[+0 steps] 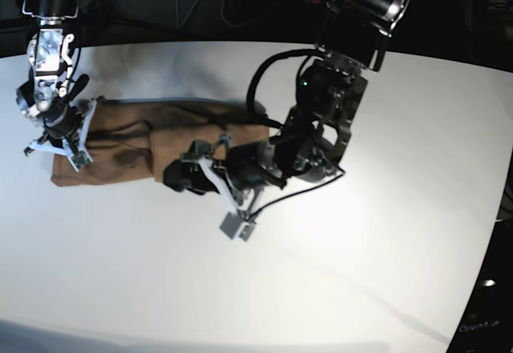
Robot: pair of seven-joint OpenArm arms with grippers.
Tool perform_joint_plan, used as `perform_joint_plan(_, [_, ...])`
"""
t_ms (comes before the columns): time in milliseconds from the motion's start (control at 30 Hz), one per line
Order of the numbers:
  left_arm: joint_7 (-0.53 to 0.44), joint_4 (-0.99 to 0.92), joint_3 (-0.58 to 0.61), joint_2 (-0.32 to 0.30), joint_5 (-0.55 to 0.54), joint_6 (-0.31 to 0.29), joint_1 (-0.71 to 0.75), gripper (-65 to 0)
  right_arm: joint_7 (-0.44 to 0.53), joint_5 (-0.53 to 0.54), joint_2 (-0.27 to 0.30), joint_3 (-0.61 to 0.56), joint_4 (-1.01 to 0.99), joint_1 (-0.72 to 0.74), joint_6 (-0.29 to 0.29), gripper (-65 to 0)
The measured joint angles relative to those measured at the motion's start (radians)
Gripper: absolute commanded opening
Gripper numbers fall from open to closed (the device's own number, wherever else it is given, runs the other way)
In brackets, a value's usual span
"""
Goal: Fold the T-shirt properly
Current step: 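Lift the strip end with the left gripper toward the right gripper, then lay the folded end down at the strip's middle with the left gripper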
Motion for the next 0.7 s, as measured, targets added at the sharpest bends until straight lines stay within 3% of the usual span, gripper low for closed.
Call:
perform_joint_plan(67, [0.005,0.022,-0.027,-0.024,-0.014,-0.003,-0.004,-39.2,0.000,-0.018,-0.011,0.000,0.000,0.003,-0.008,-64.9])
perform_joint_plan(200, [0.009,0.011,-0.060,-0.087,0.001,0.008,-0.002,-65.0,-0.005,-0.020,-0.010,0.000,0.000,0.005,-0.007,-64.9])
perform_joint_plan(300, [0.003,-0.068,-0.061,-0.103,-0.001,0.002,0.000,-61.3,-0.005,-0.020,-0.011,0.000,0.000,0.005,-0.008,-64.9])
perform_joint_plan(433, [-0.010,-0.166,-0.055,-0.095,0.004,0.005,0.004,-61.9,-0.003,-0.020,-0.010,0.000,0.000,0.005,-0.007,-64.9])
perform_joint_plan(700, [-0.055,-0.256,-0.046,-0.035,0.040,0.001,-0.015,-61.9,-0.003,-0.019,-0.010,0.000,0.003,0.005,-0.006,-64.9])
